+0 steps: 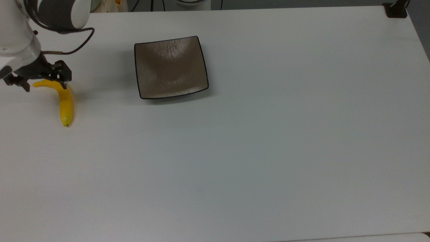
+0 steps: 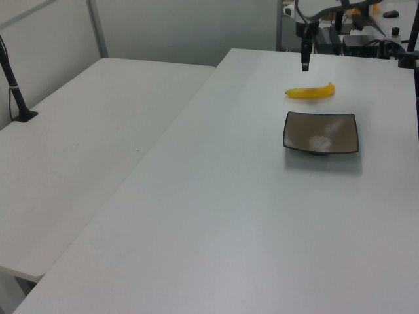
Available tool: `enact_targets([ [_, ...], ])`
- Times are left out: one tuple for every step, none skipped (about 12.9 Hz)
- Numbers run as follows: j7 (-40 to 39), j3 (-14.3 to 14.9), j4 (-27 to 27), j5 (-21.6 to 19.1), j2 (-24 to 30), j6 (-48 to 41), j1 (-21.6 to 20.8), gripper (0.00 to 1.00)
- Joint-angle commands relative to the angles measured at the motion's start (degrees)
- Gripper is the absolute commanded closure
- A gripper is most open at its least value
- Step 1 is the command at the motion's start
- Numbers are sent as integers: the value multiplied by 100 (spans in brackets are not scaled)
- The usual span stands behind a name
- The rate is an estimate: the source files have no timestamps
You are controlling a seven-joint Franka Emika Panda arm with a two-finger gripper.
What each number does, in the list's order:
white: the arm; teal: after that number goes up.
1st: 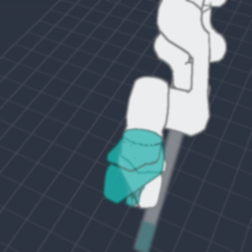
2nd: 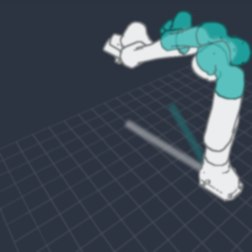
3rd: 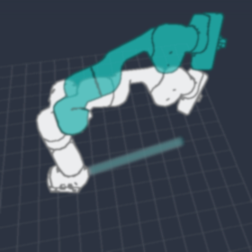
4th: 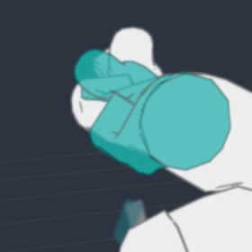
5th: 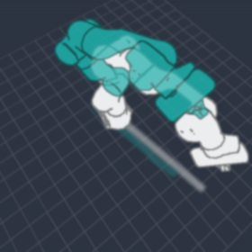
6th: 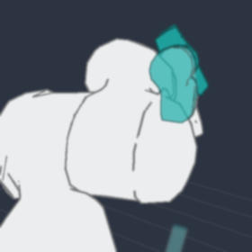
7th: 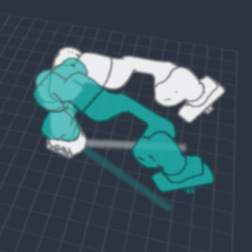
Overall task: Bananas placed on a ceramic plate
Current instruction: 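Lower the open gripper over the banana's stem end, then close the gripper on the banana's stem end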
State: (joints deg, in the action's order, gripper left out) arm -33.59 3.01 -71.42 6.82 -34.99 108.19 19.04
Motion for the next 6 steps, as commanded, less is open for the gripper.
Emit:
enact_targets([
  [-113, -11, -442, 118, 72, 299, -5, 0],
  [-113, -11, -478, 118, 54, 291, -5, 0],
  [-104, -11, -617, 118, 36, 299, -5, 0],
  [-104, -11, -645, 118, -8, 299, -5, 0],
  [-104, -11, -654, 127, -104, 299, -5, 0],
  [-104, -11, -671, 127, -131, 308, -5, 0],
])
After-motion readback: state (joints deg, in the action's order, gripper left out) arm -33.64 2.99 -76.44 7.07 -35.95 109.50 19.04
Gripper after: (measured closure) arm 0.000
